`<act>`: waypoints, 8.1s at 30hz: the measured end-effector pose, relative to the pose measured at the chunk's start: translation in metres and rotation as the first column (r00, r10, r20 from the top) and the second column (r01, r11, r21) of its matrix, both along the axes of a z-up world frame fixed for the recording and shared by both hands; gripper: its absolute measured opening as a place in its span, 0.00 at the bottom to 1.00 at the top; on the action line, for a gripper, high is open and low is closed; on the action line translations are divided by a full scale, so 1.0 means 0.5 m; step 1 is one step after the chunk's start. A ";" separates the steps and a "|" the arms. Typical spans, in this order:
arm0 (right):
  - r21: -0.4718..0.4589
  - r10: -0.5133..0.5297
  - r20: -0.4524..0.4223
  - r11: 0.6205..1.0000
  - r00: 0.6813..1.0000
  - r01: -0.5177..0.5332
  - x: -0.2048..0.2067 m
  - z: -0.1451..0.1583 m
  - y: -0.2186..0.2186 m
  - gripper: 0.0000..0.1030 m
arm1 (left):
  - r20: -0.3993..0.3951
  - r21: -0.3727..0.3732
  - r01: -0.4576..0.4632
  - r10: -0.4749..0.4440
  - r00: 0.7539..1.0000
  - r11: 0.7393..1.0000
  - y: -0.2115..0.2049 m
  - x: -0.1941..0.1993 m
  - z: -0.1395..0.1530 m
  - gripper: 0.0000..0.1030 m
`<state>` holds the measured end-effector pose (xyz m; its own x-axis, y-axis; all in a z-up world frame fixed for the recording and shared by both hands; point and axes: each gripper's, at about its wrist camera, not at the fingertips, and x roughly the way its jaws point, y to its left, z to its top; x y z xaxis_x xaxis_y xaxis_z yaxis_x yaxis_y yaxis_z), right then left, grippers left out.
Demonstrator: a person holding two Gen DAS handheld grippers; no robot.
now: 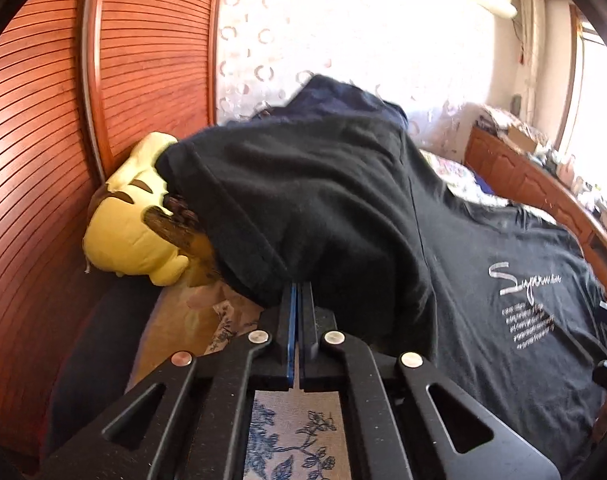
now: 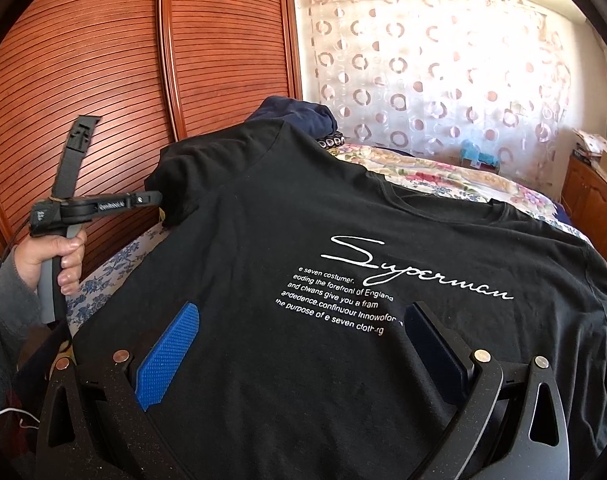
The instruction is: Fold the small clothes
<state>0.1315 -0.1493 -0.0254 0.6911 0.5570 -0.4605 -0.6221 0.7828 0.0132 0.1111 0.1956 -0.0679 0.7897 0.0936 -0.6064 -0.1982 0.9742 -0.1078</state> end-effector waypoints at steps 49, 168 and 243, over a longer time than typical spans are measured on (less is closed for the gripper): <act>0.026 -0.037 -0.018 0.999 0.999 0.038 0.045 0.003 -0.030 1.00 | 0.122 0.144 0.351 -0.369 0.921 0.925 -0.205 0.055 0.237 0.21; -0.097 0.000 -0.308 0.995 0.951 -0.031 0.215 -0.066 0.077 0.28 | -0.040 0.092 0.210 -0.207 0.977 0.973 -0.173 -0.104 -0.016 0.78; -0.016 -0.439 -0.219 0.895 0.871 0.447 0.093 0.011 -0.622 0.07 | -0.265 0.061 0.651 -0.617 0.741 0.757 -0.707 0.156 -0.061 0.83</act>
